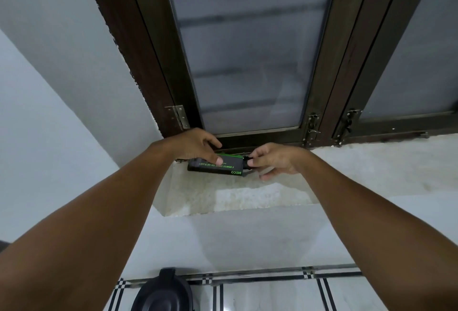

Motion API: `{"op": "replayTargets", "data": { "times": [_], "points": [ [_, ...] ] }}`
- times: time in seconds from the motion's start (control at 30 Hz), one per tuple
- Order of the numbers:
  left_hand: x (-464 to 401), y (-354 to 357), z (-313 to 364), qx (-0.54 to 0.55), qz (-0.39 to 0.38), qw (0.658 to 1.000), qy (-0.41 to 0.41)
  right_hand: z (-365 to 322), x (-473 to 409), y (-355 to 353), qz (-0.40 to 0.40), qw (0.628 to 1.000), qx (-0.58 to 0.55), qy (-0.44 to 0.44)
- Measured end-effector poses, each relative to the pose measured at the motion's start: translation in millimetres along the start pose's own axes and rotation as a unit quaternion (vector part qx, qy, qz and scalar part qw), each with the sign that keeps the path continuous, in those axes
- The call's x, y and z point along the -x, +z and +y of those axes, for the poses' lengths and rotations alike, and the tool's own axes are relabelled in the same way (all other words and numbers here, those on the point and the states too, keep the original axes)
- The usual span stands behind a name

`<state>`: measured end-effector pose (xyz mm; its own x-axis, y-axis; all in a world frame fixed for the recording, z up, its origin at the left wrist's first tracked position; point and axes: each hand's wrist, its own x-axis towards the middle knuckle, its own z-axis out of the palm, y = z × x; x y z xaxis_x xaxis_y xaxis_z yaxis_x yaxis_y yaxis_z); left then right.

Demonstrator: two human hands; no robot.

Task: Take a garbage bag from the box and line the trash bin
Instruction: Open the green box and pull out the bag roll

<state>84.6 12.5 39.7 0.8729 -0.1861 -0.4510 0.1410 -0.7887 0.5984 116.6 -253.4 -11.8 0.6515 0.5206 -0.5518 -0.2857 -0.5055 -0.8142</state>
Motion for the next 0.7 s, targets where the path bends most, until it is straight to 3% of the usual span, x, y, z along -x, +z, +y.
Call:
{"op": "replayTargets", "data": {
  "times": [0.2, 0.37, 0.57, 0.7],
  "points": [
    [-11.0, 21.6, -15.6, -0.125, 0.02, 0.992, -0.016, -8.3, 4.4, -15.1, 0.128, 0.991, -0.007, -0.038],
    [-11.3, 41.6, -21.6, -0.254, 0.084, 0.963, -0.026, -14.0, -0.6, -1.4, 0.277, 0.954, -0.049, -0.102],
    [-10.0, 56.3, -26.8, -0.301, 0.107, 0.947, -0.035, -17.8, 0.5, 8.3, 0.338, 0.921, -0.11, -0.162],
    [-5.7, 60.0, -25.3, -0.268, 0.172, 0.948, 0.016, -28.6, 1.1, 15.3, 0.332, 0.906, -0.182, -0.189]
  ]
}}
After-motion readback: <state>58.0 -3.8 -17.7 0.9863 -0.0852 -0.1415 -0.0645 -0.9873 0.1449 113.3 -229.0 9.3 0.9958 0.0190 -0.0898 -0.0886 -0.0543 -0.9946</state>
